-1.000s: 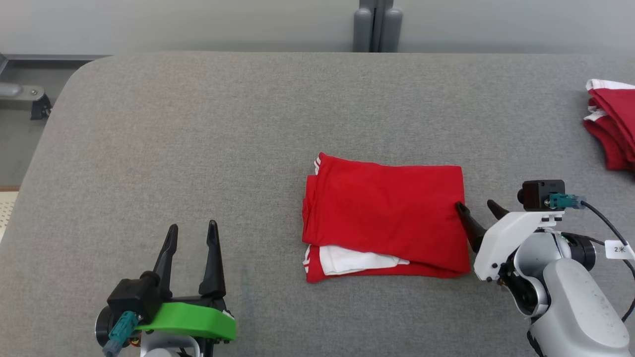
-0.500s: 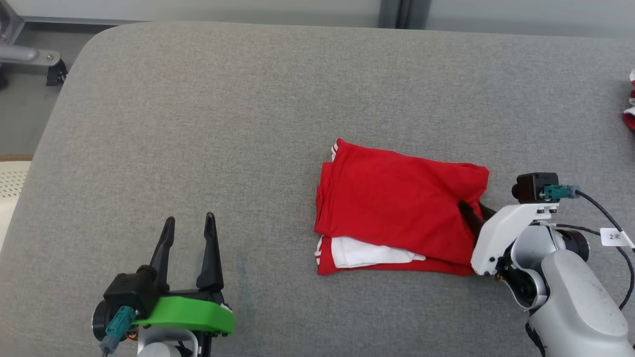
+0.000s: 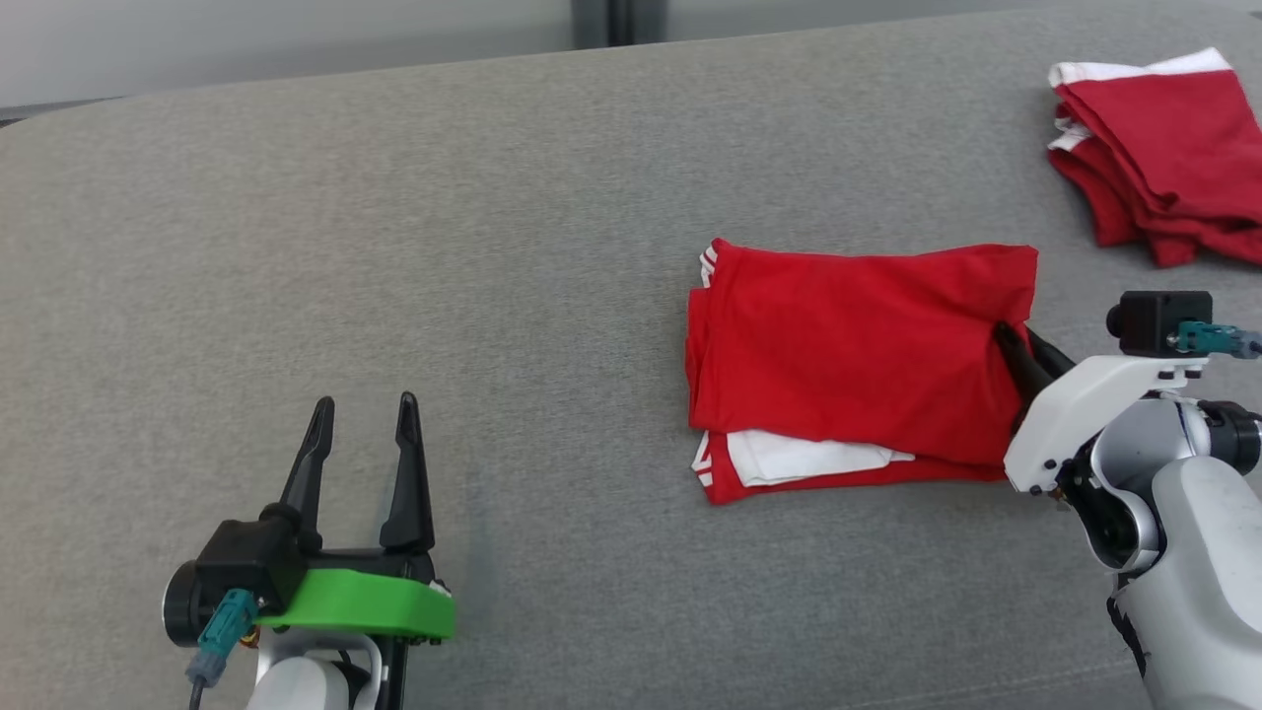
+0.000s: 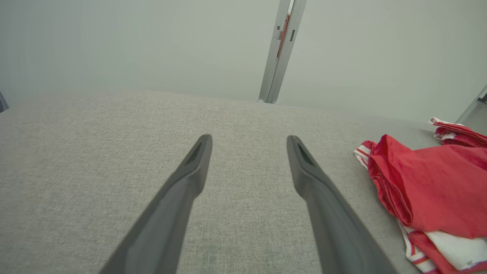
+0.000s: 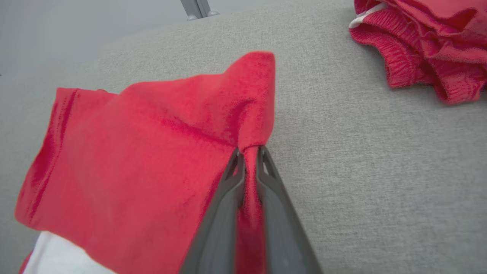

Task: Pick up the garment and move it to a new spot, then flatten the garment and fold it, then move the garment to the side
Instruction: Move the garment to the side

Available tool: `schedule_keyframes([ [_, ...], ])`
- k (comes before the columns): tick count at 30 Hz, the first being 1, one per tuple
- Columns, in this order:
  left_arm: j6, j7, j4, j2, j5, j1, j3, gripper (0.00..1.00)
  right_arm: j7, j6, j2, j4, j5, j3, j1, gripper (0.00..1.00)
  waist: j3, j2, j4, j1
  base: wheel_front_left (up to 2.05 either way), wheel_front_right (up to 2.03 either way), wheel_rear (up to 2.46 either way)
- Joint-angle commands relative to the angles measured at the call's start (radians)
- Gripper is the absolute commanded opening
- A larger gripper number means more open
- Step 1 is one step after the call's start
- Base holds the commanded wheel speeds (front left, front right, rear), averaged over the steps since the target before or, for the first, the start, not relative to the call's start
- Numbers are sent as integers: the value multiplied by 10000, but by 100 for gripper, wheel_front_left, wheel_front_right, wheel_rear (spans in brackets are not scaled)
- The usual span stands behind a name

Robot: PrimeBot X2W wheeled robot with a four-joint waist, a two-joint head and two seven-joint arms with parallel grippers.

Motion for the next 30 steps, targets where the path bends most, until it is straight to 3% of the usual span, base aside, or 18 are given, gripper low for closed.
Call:
schedule_keyframes([
  [1, -60, -2, -39, 23, 158, -236, 42, 100, -81, -16, -23, -139, -71, -88, 25, 0, 473, -1, -1521, 0, 0, 0, 0],
  [6, -227, -1, 17, 85, 434, -534, 43, 100, -277, -16, 160, -333, -53, -161, -255, 0, 914, -1, -2458, 0, 0, 0, 0],
  [13, -336, -1, 130, 145, 694, -796, 59, 100, -590, -16, 384, -233, -102, 34, -683, 0, 1227, -1, -2810, 0, 0, 0, 0],
  [23, -381, -2, 160, 97, 706, -783, 108, 100, -892, -16, 140, -44, -390, 310, -1526, 0, 1100, -1, -2218, 0, 0, 0, 0],
  [30, -339, -1, 98, 40, 505, -675, -50, 100, -499, -16, -607, 243, -883, 357, -2839, 0, 957, -1, -1507, 0, 0, 0, 0],
])
